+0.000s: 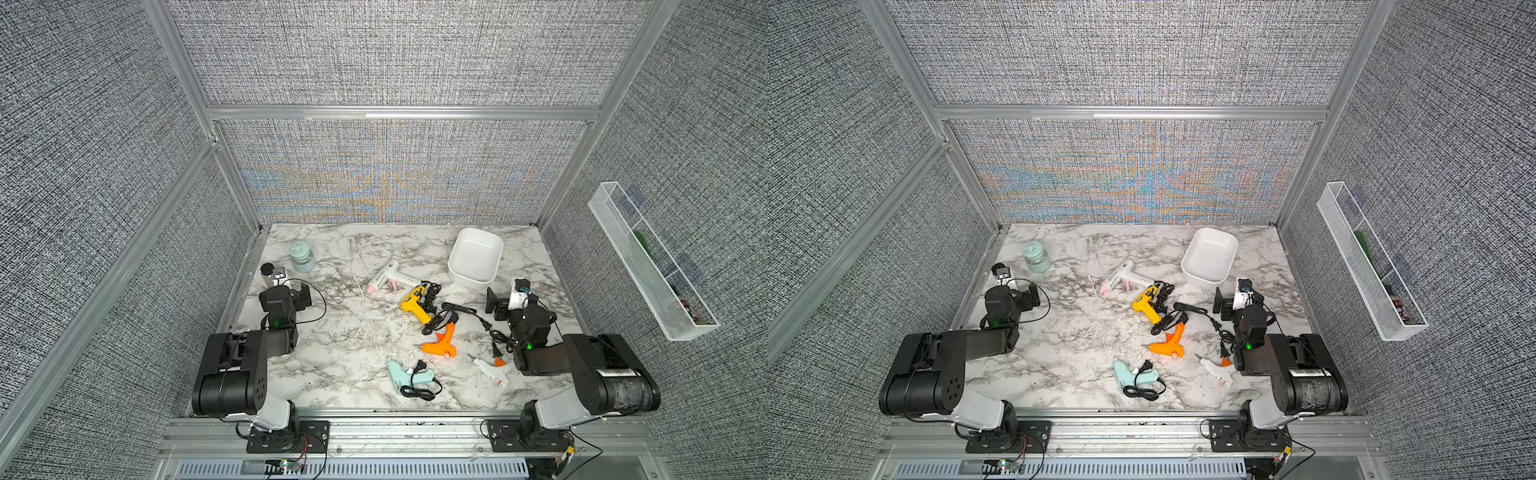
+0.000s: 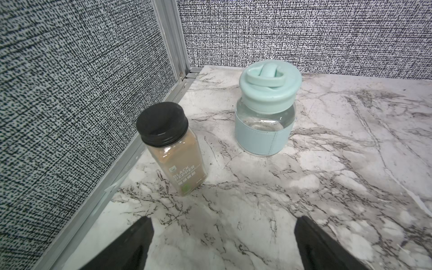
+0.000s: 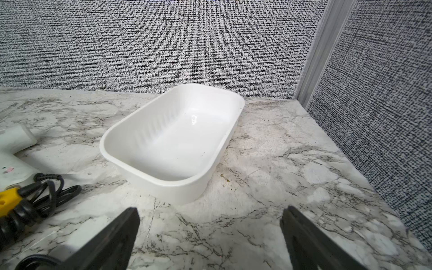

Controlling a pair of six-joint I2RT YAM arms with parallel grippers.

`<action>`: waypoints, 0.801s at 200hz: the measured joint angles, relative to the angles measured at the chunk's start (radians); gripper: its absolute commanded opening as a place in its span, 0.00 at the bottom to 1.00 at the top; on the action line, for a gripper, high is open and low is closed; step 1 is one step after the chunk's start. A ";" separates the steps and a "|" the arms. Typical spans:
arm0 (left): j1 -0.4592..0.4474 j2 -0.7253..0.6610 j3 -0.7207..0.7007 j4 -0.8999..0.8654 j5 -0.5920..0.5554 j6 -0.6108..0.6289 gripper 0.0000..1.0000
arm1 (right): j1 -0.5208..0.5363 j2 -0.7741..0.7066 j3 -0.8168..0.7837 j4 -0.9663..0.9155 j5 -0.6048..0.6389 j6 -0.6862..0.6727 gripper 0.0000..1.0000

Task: Put the hot melt glue gun into the storage box
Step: Pick up the storage box at the center of the board.

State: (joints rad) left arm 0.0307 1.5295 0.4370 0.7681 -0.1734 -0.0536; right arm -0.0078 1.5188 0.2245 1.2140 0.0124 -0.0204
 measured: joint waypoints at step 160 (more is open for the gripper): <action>-0.088 -0.229 0.570 -1.126 0.035 -0.162 0.61 | 0.232 0.334 1.104 -1.336 -0.058 -0.138 0.86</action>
State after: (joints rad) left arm -0.0570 1.3003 1.0065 -0.3576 -0.1379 -0.2153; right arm 0.2237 1.8526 1.3281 -0.1223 -0.0460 -0.1581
